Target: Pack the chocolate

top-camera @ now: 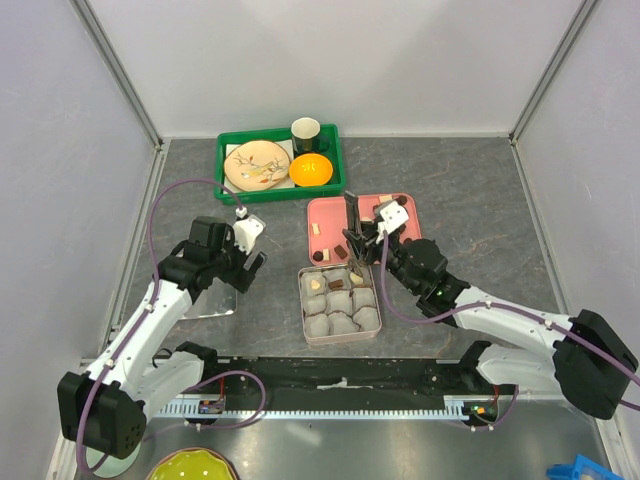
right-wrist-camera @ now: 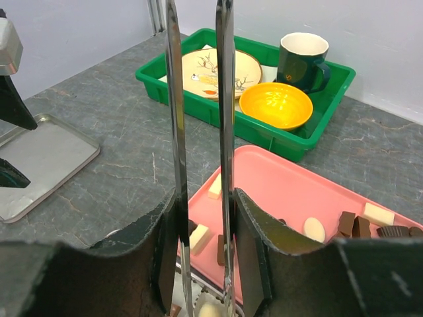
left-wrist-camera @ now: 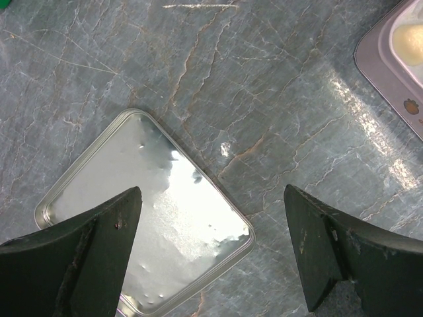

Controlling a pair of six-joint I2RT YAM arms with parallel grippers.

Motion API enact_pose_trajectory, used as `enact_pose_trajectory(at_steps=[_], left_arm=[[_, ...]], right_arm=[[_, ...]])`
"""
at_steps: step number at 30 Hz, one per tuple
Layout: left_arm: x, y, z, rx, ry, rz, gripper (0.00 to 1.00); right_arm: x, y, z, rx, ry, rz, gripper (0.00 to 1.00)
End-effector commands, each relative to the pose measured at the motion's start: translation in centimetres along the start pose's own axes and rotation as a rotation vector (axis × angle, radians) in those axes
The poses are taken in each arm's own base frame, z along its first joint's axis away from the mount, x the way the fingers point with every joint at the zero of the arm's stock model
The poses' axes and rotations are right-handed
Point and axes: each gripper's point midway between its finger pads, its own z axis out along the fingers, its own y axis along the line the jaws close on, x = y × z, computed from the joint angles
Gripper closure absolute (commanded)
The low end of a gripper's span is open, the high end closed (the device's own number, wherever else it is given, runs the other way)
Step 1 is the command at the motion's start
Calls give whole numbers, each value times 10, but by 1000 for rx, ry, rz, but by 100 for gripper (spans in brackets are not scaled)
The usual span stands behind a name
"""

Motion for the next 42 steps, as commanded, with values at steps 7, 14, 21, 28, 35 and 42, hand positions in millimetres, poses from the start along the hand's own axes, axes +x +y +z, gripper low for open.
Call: enact_pose_trajectory(at_steps=[7, 14, 21, 28, 35, 42], left_arm=[[-8, 2, -7, -6, -32, 15, 5], [-63, 8, -21, 24, -142, 4, 5], [-149, 12, -25, 36, -226, 37, 4], [-206, -28, -22, 52, -251, 139, 4], [-220, -36, -32, 69, -271, 164, 4], [-215, -50, -37, 97, -267, 203, 4]], right_arm=[[-25, 6, -13, -31, -80, 33, 57], [-47, 21, -8, -92, -122, 47, 62], [-48, 56, 3, -209, -97, 37, 64], [-53, 83, 24, -302, -66, -2, 66], [-54, 97, 39, -365, -46, -43, 66], [-48, 106, 53, -404, -9, -78, 64]])
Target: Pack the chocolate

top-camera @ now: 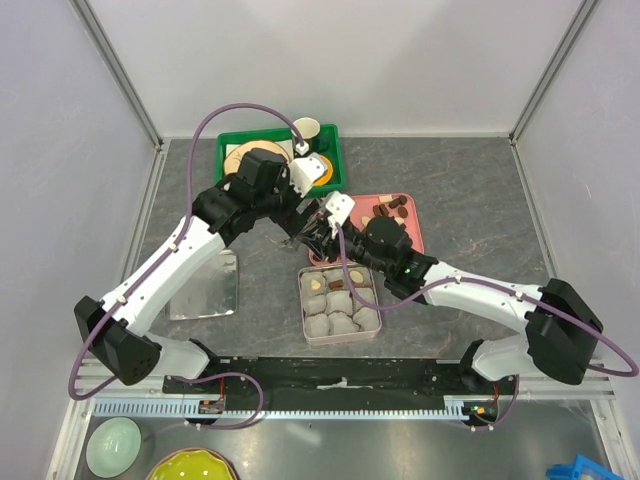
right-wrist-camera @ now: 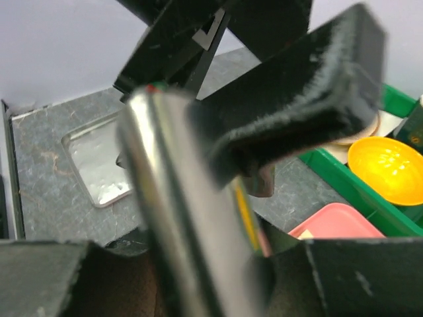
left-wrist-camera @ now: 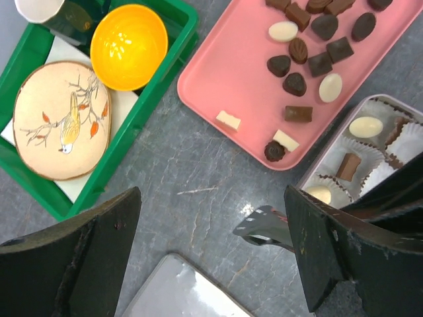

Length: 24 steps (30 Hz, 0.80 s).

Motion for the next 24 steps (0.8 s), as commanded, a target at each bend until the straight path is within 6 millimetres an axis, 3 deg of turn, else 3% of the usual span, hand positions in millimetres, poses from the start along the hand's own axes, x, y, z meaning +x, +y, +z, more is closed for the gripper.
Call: enact_pose_trajectory(at_steps=[1, 12, 17, 20, 24], left_arm=[[-8, -7, -9, 6, -18, 10, 4], [-2, -25, -8, 50, 0, 58, 4], [-2, -17, -13, 7, -5, 61, 3], [-7, 8, -20, -118, -11, 41, 1], [-7, 88, -51, -311, -53, -137, 1]], right_arm=[[-20, 7, 12, -53, -30, -43, 64], [-20, 8, 29, -72, 3, -38, 60], [-27, -1, 28, -17, -37, -32, 64], [-39, -10, 21, 40, -87, -55, 77], [-47, -25, 13, 117, -106, -123, 77]])
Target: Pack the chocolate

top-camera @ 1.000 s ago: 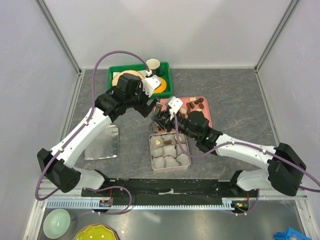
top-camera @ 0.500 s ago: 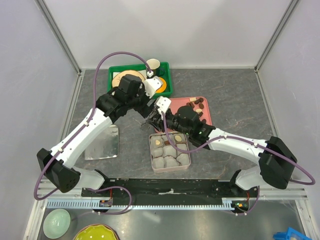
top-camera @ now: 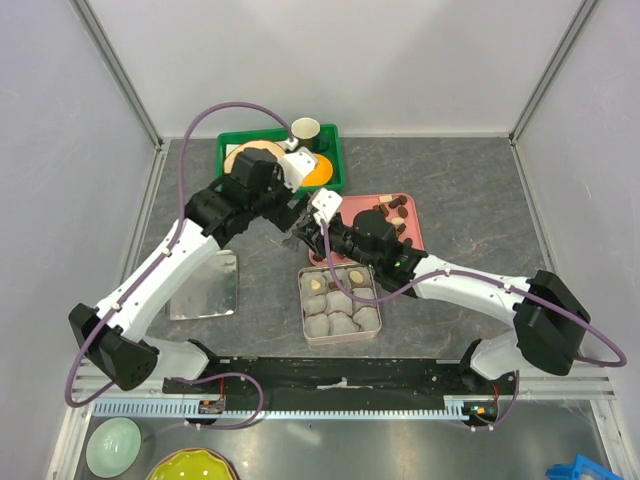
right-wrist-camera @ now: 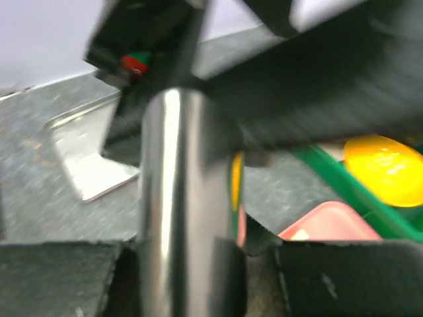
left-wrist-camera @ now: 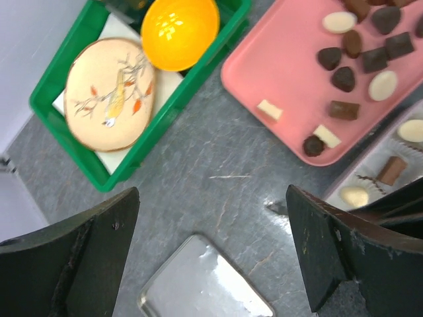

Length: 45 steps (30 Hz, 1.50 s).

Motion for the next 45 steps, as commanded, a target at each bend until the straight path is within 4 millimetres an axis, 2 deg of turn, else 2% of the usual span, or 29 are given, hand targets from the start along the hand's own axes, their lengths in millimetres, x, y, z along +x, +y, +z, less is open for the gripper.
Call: enact_pose_trajectory(at_steps=[1, 3, 4, 5, 7, 8, 12, 14, 16, 17, 18, 19, 20, 24, 34, 45], left_arm=[[-10, 77, -31, -160, -86, -184, 1], [3, 97, -39, -195, -89, -228, 1], [7, 101, -42, -206, -90, -229, 1], [11, 103, -43, -214, -87, -230, 1], [26, 101, -43, -217, -71, -240, 1], [35, 97, -39, -212, -55, -245, 1], [50, 88, -36, -197, -39, -256, 1], [57, 85, -34, -189, -31, -259, 2], [59, 83, -33, -183, -32, -262, 5], [64, 80, -31, -179, -20, -261, 5], [67, 80, -30, -178, -16, -255, 6], [69, 79, -29, -180, -14, -255, 6], [74, 78, -27, -178, -1, -256, 6], [82, 75, -24, -178, 11, -247, 6], [93, 73, -20, -181, 29, -234, 6], [96, 70, -19, -178, 33, -234, 6]], right_arm=[[-61, -31, -13, 160, -187, -84, 77], [-58, -44, -21, 235, -189, -103, 78], [-62, -50, -24, 270, -213, -118, 79], [-57, -54, -27, 297, -209, -120, 81], [-58, -67, -32, 369, -226, -125, 85], [-50, -69, -30, 386, -211, -123, 85], [-37, -78, -24, 443, -196, -107, 86], [-25, -87, -21, 494, -183, -79, 87], [-23, -92, -18, 524, -188, -62, 87], [-17, -95, -14, 530, -181, -59, 84], [-14, -93, -11, 524, -176, -58, 78], [-10, -96, -7, 533, -168, -57, 67], [-10, -98, -5, 539, -173, -50, 64], [0, -105, 1, 556, -168, -17, 53], [17, -116, 12, 536, -180, 61, 53], [7, -116, 32, 495, -240, 64, 56]])
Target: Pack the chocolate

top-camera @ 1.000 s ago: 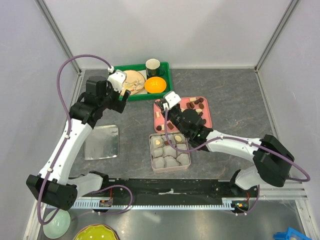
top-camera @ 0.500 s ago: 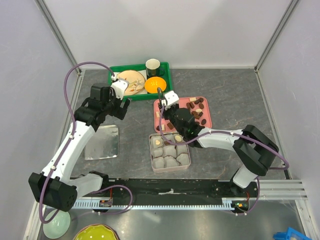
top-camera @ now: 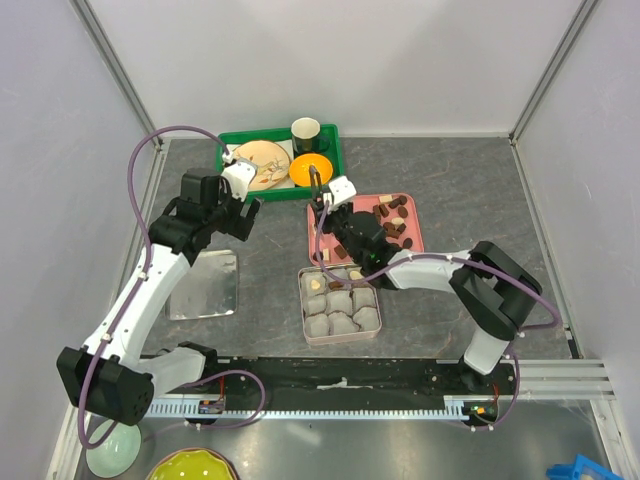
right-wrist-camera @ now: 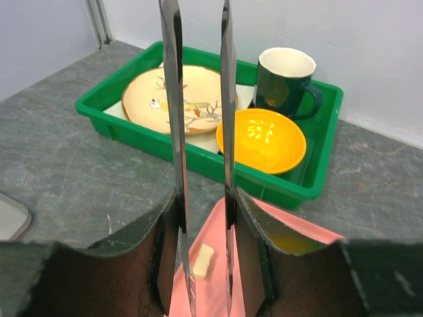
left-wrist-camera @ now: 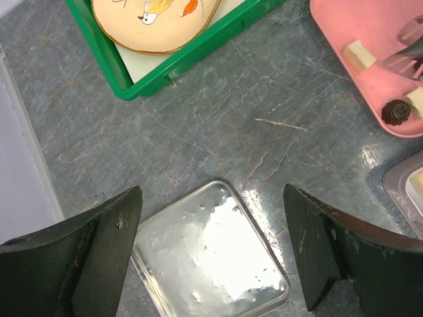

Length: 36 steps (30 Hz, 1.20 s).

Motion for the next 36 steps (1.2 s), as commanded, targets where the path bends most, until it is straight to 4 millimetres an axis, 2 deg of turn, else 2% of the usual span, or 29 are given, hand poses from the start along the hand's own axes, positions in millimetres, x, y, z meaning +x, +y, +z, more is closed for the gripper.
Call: enact_pose_trajectory(at_steps=[1, 8, 16, 30, 36], left_arm=[[-11, 5, -5, -20, -59, -4, 6], [-6, 6, -4, -26, -53, 4, 6], [-2, 5, -3, -27, -49, 15, 6], [3, 8, -5, -43, -47, 27, 6], [5, 8, -5, -42, -44, 32, 6]], right_arm=[[-43, 8, 20, -27, -134, 55, 56], [-46, 8, 36, -23, -156, 59, 55], [-33, 1, 50, -1, -150, 66, 56], [-13, -1, 48, 7, -118, 105, 56], [-18, -5, 46, 22, -132, 113, 56]])
